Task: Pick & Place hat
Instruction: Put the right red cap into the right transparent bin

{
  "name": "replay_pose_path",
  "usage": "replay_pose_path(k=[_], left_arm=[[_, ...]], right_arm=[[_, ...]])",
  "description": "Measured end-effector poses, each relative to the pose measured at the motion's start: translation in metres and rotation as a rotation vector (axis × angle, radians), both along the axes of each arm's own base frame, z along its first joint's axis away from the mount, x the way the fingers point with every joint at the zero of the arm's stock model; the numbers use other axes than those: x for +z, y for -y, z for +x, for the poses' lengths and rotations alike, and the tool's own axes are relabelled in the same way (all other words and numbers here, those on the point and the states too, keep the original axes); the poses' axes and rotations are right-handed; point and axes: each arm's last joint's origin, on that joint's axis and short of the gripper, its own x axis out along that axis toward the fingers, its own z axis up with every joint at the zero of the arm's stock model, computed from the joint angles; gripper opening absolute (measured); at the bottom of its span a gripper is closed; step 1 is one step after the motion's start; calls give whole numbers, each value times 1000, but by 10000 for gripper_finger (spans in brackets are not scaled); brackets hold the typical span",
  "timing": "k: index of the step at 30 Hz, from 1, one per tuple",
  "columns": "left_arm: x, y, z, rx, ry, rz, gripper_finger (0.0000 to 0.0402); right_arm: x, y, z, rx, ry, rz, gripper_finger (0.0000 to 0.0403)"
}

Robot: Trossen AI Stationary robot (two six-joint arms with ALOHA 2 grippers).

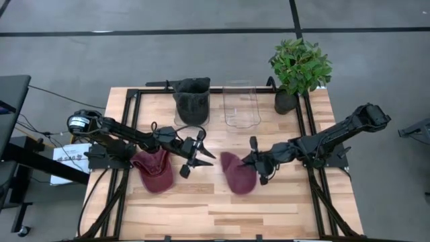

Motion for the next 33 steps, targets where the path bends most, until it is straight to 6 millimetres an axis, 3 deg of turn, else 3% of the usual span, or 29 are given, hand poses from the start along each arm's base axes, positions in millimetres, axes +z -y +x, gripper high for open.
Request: replay_pose_path(k=[9,13,21,28,33], left_arm=[[0,-10,1,52,-20,-49,121],[-11,-11,6,55,-56,-48,121],[-35,-9,36,56,-118,-72,121],[-32,-3,57,-71,-107,-96,121],[-28,5,57,-126,-98,-94,121]], right_arm=[[12,-6,2,208,136,-16,0],[17,-8,2,266,187,-28,0],[17,-6,3,267,188,-14,0],[13,-3,3,242,137,0,0],[10,-2,3,231,108,15,0]])
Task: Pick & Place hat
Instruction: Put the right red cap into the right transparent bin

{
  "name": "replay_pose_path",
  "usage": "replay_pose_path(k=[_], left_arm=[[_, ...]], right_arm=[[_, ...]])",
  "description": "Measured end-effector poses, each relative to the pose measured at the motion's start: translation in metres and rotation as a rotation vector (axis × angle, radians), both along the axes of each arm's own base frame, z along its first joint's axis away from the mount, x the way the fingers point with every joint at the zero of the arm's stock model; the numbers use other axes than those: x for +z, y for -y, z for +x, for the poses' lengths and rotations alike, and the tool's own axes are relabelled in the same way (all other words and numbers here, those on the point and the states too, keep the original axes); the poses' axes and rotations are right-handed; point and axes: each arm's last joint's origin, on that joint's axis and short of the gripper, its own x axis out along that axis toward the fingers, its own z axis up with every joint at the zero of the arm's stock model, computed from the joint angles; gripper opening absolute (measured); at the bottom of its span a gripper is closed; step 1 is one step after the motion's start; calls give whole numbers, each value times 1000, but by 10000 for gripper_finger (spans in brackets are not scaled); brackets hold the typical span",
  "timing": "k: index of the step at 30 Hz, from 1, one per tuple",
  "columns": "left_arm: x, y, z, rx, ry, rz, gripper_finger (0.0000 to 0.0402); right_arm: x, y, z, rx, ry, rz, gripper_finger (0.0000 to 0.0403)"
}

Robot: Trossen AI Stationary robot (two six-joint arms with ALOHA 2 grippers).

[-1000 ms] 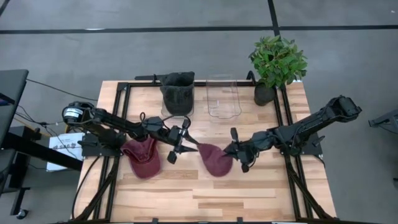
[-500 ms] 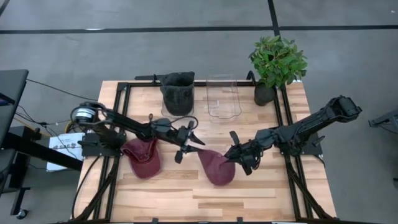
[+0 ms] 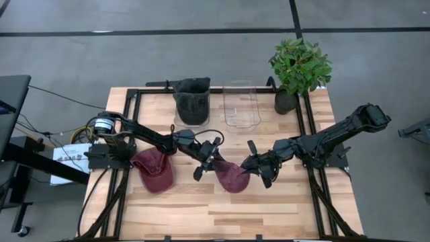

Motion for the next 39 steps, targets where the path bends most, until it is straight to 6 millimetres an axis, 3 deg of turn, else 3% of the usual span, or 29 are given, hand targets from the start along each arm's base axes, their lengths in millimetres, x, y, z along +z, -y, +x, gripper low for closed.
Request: replay_pose_path(k=[12,20,29,39], left_arm=[[2,5,-2,-50,-18,-37,108],[2,5,-2,-50,-18,-39,11],[11,7,-5,-57,-7,-62,7],[41,8,-18,-87,39,-62,8]], right_arm=[[0,0,0,-4,-4,15,1],[0,0,0,-15,-17,49,6],[-1,3,1,-138,-63,173,17],[-1,1,0,-180,-76,205,90]])
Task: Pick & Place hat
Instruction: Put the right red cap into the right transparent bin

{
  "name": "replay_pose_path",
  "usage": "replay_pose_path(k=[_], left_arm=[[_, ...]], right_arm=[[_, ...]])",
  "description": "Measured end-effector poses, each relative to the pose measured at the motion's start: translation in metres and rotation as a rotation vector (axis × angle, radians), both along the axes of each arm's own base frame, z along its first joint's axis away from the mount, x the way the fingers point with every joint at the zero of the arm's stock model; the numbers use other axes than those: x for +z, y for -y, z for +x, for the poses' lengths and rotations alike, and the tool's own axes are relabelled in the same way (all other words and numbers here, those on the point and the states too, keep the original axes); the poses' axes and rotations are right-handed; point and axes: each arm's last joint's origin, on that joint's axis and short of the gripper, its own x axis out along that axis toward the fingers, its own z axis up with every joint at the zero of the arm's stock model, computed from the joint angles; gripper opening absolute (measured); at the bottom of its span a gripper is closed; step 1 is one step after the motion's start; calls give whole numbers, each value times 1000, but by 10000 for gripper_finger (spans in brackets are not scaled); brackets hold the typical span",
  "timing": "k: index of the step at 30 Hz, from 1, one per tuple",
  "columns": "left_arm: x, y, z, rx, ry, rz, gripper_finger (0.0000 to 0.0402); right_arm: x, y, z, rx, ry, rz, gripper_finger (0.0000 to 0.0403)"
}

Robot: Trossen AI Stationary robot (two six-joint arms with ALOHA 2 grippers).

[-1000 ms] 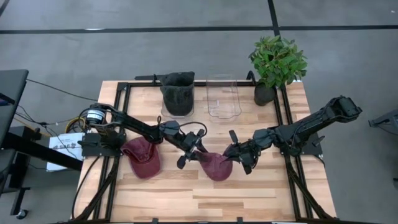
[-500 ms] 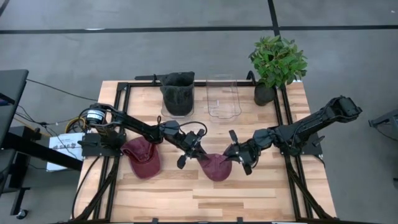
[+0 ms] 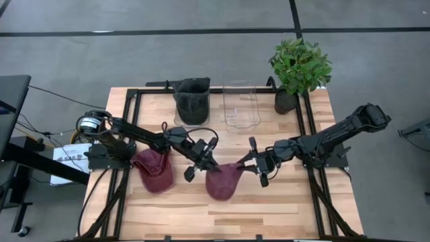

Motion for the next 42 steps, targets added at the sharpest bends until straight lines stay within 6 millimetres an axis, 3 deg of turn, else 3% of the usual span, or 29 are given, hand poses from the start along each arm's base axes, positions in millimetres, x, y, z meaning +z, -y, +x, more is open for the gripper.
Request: replay_pose_path(k=[7,12,18,22,27,33,42], left_arm=[[-5,0,0,3,-52,7,8],[-6,-1,1,10,-69,4,7],[-9,-17,3,78,-142,-63,7],[-7,-31,8,119,-195,-85,7],[11,-36,18,97,-189,-82,7],[52,-41,31,-82,-112,-72,7],[90,-89,41,32,-170,-58,7]], right_arm=[[4,-6,-2,22,36,-18,127],[17,-5,-9,-114,108,-27,143],[36,-5,-28,-288,173,1,140],[43,-8,-40,-283,182,61,128],[42,-12,-49,-258,128,99,112],[30,-19,-56,-197,8,88,102],[22,-39,-70,-82,-82,103,102]])
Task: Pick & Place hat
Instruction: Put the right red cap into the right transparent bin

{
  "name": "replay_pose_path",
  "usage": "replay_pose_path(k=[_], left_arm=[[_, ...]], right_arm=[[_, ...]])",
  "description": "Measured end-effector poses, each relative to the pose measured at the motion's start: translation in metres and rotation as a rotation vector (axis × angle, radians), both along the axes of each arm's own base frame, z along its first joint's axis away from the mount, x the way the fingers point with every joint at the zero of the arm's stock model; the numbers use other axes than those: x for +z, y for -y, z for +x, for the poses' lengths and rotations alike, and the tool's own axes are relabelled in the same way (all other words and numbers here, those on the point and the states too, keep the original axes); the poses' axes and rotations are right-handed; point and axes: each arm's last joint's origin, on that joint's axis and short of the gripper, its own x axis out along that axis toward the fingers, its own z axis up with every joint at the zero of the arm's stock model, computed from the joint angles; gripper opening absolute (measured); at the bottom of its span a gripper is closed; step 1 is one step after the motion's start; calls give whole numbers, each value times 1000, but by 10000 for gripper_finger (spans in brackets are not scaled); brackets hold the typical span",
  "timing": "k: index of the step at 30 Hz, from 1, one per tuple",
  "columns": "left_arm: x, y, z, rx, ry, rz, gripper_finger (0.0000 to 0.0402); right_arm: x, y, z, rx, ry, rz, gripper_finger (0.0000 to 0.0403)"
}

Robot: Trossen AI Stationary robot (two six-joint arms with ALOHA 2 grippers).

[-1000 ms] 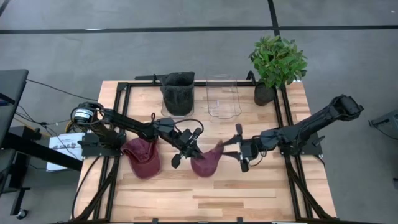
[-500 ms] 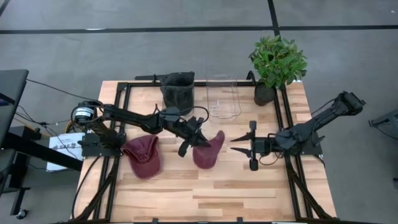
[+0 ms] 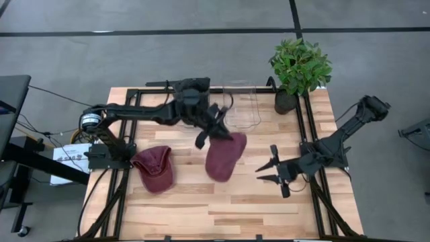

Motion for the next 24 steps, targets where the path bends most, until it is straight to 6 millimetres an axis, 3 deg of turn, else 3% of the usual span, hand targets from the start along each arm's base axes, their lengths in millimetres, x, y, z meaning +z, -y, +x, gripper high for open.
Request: replay_pose_path(k=[12,19,24], left_arm=[[42,-85,-15,229,124,44,8],[42,-116,-24,326,127,58,7],[30,-124,-13,341,118,81,7]], right_arm=[[-16,-5,-12,4,-171,17,102],[-16,-1,-10,-20,-170,6,102],[-16,4,-6,-55,-170,9,102]])
